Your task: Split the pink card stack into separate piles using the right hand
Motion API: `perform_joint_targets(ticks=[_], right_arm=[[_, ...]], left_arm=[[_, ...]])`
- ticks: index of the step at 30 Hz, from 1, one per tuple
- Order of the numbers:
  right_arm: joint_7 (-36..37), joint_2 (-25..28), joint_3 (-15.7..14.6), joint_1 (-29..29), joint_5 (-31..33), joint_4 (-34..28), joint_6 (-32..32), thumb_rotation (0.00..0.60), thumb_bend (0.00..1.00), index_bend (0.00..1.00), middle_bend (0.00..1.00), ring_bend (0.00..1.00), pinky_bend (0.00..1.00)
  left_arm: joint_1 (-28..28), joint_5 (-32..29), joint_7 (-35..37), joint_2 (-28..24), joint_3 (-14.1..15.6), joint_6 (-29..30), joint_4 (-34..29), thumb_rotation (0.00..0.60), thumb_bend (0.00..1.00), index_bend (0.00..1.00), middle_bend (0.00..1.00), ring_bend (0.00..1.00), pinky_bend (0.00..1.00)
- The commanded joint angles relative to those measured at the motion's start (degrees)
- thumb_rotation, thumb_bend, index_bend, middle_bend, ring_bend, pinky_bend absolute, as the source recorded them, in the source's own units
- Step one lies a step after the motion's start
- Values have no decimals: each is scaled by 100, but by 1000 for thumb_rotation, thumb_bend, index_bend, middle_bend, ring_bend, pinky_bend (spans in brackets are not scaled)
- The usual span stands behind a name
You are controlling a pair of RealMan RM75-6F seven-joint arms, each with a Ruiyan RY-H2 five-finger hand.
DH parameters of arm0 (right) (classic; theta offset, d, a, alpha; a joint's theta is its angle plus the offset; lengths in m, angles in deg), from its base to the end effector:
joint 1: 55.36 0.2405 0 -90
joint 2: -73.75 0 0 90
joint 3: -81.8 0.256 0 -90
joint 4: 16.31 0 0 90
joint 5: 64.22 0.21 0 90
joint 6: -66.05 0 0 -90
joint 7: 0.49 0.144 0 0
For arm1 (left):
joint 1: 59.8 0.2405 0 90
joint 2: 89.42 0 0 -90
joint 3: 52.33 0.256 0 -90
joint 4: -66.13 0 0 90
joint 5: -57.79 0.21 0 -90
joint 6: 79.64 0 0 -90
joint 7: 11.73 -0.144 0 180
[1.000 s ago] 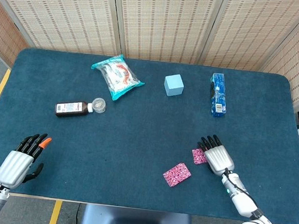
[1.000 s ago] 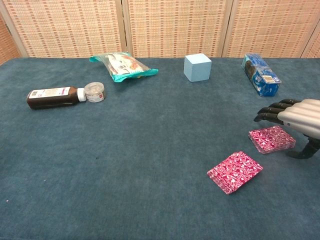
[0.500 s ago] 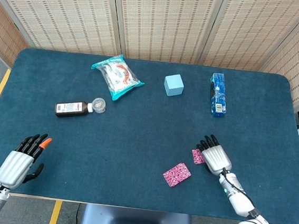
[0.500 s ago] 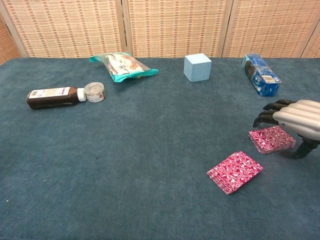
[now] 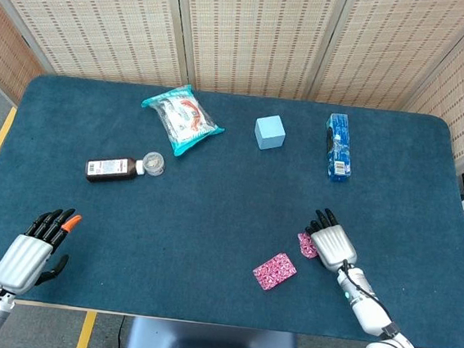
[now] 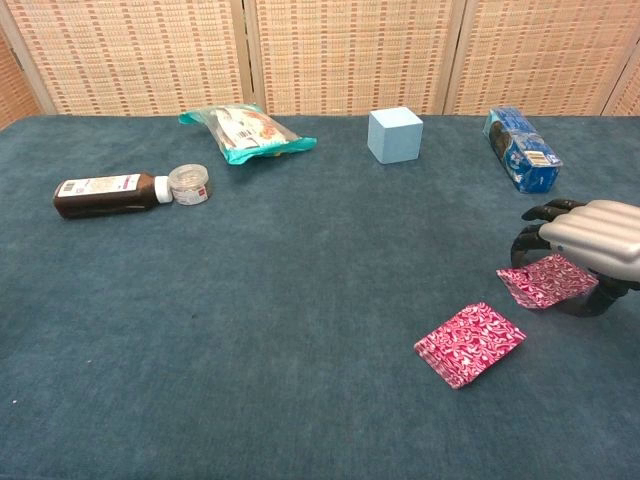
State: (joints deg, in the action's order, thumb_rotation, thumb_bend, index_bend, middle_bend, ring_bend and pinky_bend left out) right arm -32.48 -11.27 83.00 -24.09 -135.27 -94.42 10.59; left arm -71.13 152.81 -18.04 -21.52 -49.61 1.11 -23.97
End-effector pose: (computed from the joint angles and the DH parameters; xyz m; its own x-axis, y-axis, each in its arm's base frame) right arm -0.2604 -0.2962 -0.0028 0.7750 -0.2476 0.5814 -0.6298 -0.3776 0.6788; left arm -0.2837 0.1898 0.1100 0.5080 0.0980 0.8557 0.8392 -0.2799 -0.4662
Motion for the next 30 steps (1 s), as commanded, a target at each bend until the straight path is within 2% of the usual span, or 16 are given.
perform_joint_targets(ticks=[1,10,14,20,30], right_arm=[[-4,0,2,1,-6,-9,-11,600,212,318,233,54,0],[-38,-2,13,6,18,-34,-24,600,212,363,276,106,0],[-45,-21,12,6,25,-26,-28,600,212,412,323,171,3],[-51,-64,20,-4,11,6,-83,600,212,473,374,218,33],[-96,-59,41,-3,23,-22,-121,600,212,529,410,241,36]], left_arm=[[-1,3,4,1,1,1,2,600,466,0,0,0,119],[-2,9,-9,-2,5,0,-3,600,463,0,0,0,119],[-4,10,-10,-4,6,-5,-6,600,464,0,0,0,119],[-3,3,-2,-8,6,-6,-5,600,465,0,0,0,119],[-7,-13,1,-13,4,-21,-8,600,465,0,0,0,119]])
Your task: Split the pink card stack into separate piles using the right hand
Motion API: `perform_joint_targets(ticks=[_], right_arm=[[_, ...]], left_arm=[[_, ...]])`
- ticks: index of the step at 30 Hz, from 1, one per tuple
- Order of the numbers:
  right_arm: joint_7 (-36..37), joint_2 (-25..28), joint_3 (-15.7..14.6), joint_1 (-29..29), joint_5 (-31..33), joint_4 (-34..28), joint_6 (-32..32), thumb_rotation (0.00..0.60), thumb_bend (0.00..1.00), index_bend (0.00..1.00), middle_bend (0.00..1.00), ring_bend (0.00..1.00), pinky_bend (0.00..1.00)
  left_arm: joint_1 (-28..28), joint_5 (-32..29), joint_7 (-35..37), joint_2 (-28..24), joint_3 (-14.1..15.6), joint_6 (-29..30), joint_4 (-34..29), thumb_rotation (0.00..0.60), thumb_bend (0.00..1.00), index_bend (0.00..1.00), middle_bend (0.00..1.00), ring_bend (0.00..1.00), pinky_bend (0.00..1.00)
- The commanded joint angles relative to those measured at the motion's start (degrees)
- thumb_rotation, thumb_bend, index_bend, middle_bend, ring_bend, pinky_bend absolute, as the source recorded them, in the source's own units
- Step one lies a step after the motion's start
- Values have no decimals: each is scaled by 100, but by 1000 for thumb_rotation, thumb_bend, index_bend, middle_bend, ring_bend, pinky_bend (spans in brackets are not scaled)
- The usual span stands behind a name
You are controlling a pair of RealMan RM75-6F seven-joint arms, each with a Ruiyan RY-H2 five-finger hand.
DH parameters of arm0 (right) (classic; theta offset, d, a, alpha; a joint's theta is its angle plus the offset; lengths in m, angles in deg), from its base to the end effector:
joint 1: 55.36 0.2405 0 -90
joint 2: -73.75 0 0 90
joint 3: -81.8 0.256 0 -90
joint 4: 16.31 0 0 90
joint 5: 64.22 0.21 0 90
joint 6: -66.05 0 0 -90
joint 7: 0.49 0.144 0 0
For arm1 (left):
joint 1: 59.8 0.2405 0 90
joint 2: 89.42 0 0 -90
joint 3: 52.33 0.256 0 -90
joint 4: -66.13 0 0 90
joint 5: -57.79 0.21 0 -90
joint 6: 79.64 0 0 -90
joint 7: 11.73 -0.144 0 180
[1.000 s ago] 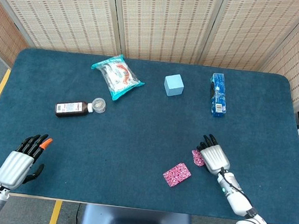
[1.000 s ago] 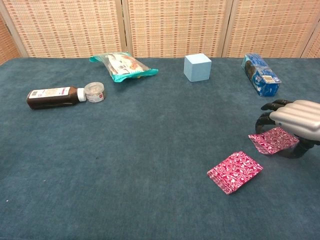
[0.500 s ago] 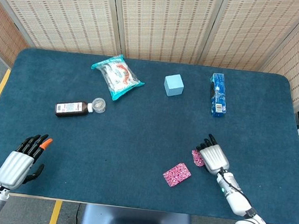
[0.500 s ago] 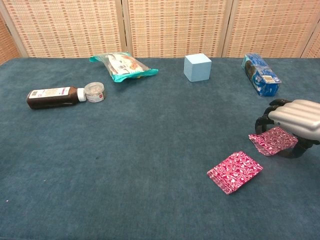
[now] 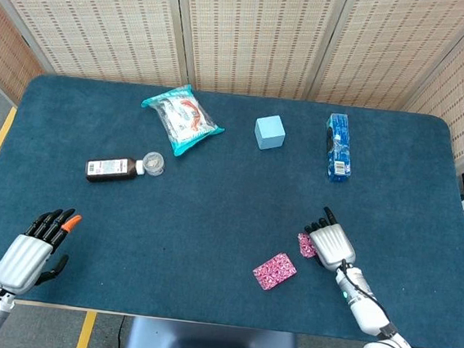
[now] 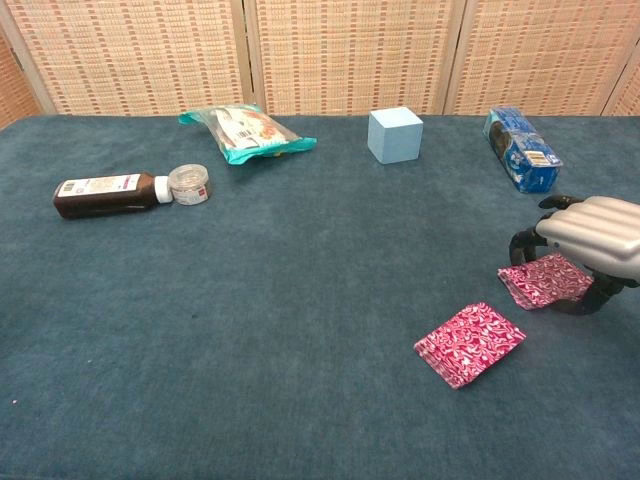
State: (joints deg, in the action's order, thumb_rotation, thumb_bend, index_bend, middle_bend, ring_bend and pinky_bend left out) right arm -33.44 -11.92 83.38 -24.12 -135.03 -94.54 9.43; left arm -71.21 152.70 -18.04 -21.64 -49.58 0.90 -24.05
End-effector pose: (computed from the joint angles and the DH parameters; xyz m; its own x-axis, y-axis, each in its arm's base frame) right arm -0.2563 -0.2971 -0.0039 0.7745 -0.2293 0.5895 -0.6296 -0.3696 0.6834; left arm -0.2839 0.1901 0.1101 0.5093 0.1015 0.8546 0.8390 -0.2795 -0.4668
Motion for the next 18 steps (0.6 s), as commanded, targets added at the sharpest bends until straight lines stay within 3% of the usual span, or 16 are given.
perform_joint_targets(ticks=[1,12,18], right_arm=[[0,14,8,1,-2,-24,-12,600,212,534,410,242,36],[-76,250,23,-37,-185,-612,-276,600,212,550,410,243,37],[-309,76,125,105,-154,-909,-232,600,212,554,410,243,37]], left_arm=[[1,-1,1,0,0,1,1,600,465,0,0,0,119],[-3,-3,-8,-7,3,-10,-23,600,464,0,0,0,119],[-4,19,-11,-8,13,-7,-31,600,463,0,0,0,119]])
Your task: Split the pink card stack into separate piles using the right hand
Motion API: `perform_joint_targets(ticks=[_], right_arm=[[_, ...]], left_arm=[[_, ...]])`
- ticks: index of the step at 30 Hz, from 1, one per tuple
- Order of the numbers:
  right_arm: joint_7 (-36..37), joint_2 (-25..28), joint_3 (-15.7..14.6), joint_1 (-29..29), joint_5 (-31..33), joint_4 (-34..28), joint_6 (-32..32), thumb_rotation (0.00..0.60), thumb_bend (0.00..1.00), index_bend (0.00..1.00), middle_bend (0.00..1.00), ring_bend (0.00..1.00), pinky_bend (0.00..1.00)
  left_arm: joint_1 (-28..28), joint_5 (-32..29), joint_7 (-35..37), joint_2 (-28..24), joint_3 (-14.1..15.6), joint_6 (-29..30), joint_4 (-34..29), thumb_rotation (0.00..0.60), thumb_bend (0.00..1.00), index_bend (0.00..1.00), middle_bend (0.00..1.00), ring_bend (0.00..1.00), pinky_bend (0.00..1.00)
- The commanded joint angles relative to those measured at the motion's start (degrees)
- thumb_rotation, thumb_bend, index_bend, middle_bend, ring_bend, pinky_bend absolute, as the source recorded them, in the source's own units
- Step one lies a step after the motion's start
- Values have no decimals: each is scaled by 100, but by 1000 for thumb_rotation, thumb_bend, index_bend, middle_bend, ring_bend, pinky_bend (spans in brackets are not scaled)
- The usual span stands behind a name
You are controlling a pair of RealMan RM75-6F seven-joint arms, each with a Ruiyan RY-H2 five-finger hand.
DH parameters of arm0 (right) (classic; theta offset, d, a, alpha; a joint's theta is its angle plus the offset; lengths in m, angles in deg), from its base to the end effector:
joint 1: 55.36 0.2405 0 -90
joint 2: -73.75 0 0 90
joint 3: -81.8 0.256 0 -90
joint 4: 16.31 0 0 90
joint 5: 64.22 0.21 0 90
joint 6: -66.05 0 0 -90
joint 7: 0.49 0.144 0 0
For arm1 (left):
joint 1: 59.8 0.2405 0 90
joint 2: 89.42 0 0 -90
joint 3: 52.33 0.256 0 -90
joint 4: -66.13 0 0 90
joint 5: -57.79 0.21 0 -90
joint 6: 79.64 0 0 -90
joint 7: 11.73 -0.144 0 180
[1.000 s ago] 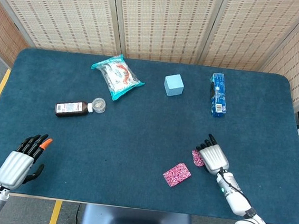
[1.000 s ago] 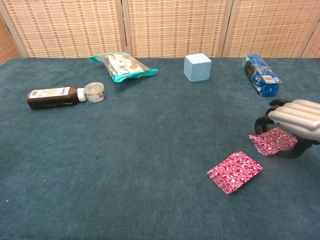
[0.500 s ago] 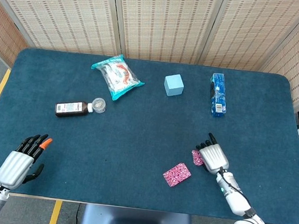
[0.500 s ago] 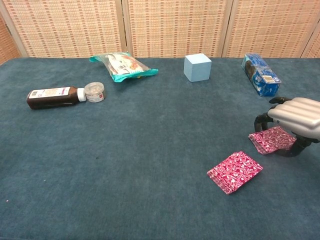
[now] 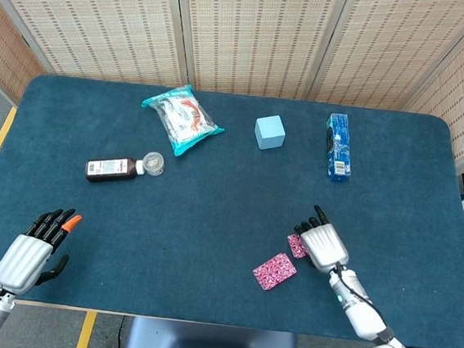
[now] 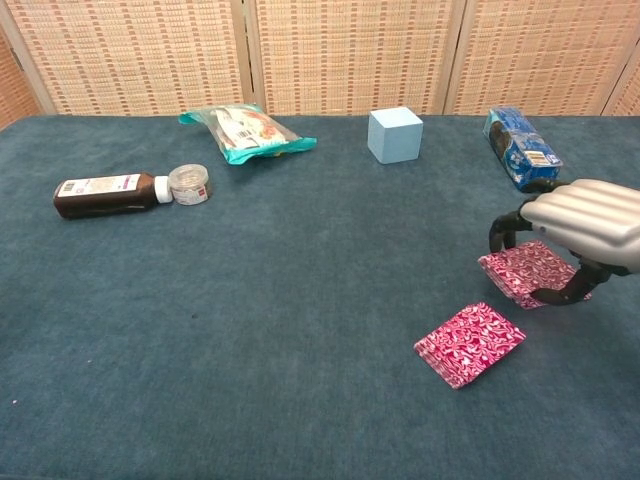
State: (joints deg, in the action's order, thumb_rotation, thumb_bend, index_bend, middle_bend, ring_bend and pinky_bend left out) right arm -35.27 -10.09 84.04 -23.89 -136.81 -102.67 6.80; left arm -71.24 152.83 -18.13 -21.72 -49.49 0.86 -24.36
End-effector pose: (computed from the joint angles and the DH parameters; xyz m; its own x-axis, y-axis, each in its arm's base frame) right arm -0.2216 -0.2869 -0.0004 0.7406 -0.1851 0.6460 -0.6549 -0.4140 0.6322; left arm -0.2827 0.1896 0.1098 0.5079 0.1033 0.8552 0.8394 -0.2826 -0.4643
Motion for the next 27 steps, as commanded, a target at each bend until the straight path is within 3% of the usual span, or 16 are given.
perform_joint_targets(ticks=[1,12,16,21,27], right_arm=[[-197,-168,84,122,50,-122,53,600,212,554,410,243,37],[-1018,-1006,302,525,539,-2,199,600,212,515,410,243,37],[-1189,-1136,334,603,713,109,209,600,212,388,388,224,37],[-1430,-1112,371,678,1171,7,300,600,212,44,147,94,3],[-1479,-901,308,707,1316,-250,262,600,212,0,38,24,0]], left_arm=[[0,10,-1,-2,6,0,-1,600,464,0,0,0,119],[8,-3,117,-43,-10,40,28,600,464,0,0,0,118],[9,-17,153,-59,-16,39,35,600,465,0,0,0,119],[2,-4,126,-60,-7,23,24,600,464,0,0,0,119],[3,-32,93,-57,-19,14,8,600,465,0,0,0,119]])
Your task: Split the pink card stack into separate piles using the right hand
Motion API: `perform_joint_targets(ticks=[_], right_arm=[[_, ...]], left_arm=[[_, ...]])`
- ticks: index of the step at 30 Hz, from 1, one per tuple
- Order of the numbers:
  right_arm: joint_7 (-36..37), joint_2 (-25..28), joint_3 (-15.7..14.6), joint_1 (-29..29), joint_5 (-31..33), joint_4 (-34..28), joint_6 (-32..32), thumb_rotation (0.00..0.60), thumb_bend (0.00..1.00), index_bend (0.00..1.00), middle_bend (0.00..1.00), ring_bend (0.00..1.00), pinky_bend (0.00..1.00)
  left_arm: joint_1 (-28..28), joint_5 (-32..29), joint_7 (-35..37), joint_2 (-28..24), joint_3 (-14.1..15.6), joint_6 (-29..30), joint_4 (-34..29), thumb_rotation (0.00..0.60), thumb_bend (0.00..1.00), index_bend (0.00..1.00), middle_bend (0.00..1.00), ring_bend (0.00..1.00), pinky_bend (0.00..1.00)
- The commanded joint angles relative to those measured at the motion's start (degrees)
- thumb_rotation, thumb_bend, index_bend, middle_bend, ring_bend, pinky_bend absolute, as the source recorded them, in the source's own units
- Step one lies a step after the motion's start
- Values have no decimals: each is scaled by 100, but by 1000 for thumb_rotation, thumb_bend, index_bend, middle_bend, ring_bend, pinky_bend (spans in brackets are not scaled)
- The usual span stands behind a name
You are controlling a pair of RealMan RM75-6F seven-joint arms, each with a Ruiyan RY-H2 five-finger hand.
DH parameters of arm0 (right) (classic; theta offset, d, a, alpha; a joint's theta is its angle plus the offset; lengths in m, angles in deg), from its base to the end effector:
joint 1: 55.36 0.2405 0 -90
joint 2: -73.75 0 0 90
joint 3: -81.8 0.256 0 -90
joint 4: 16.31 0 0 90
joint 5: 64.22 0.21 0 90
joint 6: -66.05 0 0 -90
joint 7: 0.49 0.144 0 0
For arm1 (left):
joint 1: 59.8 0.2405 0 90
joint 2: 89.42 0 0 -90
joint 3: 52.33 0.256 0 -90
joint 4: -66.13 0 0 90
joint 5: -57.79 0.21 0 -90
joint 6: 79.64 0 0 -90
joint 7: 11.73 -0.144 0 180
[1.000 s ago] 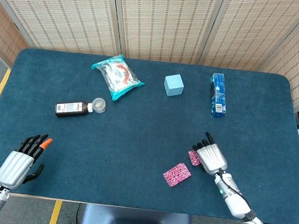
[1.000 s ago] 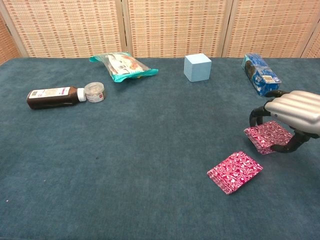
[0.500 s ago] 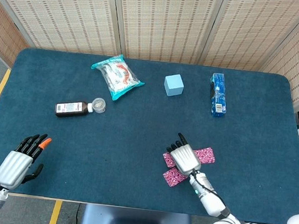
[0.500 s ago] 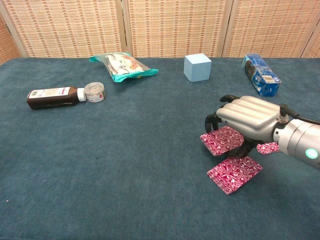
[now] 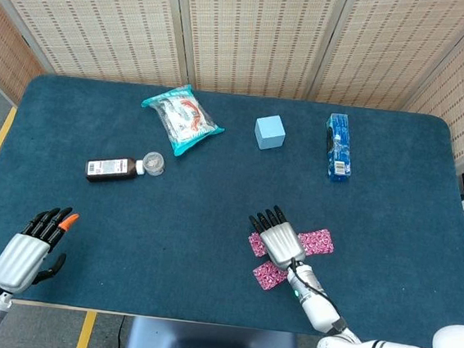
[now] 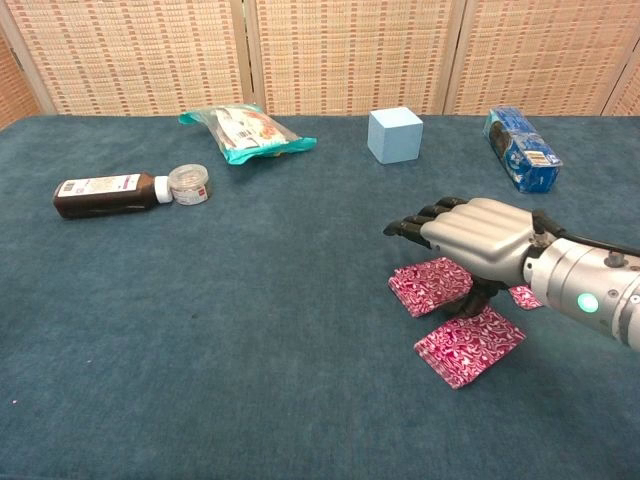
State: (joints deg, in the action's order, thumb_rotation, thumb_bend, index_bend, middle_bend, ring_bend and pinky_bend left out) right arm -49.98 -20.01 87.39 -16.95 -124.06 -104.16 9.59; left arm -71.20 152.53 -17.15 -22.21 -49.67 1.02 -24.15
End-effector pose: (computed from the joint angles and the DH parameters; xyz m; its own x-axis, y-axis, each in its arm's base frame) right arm -0.1601 -0.2944 -0.0560 0.7548 -0.2158 0.6194 -0.6365 -0.4691 0.6122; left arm -0.2849 0.1907 0.1138 0.5022 0.1014 0.8588 0.8440 -0.2738 -0.4612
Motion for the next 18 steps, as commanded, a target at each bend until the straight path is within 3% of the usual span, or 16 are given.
perform_joint_targets(ticks=[1,7,12,18], right_arm=[[-6,137,-47,6,10,-149,-55,600,212,0,35,22,0],[535,804,-357,-390,-731,-836,-672,600,212,0,34,12,0],[1108,1702,-1002,-1120,-1681,-1380,-1594,600,212,0,16,0,0],[1938,2299,-1752,-2315,-2574,-989,-3025,600,212,0,0,0,0]], left_arm=[[-2,-3,-10,-6,2,-10,-13,600,465,0,0,0,119],[16,19,22,-15,2,43,-2,600,465,0,0,0,119],[26,30,52,-21,5,66,3,600,466,0,0,0,119],[45,2,54,59,-73,173,69,600,464,0,0,0,119]])
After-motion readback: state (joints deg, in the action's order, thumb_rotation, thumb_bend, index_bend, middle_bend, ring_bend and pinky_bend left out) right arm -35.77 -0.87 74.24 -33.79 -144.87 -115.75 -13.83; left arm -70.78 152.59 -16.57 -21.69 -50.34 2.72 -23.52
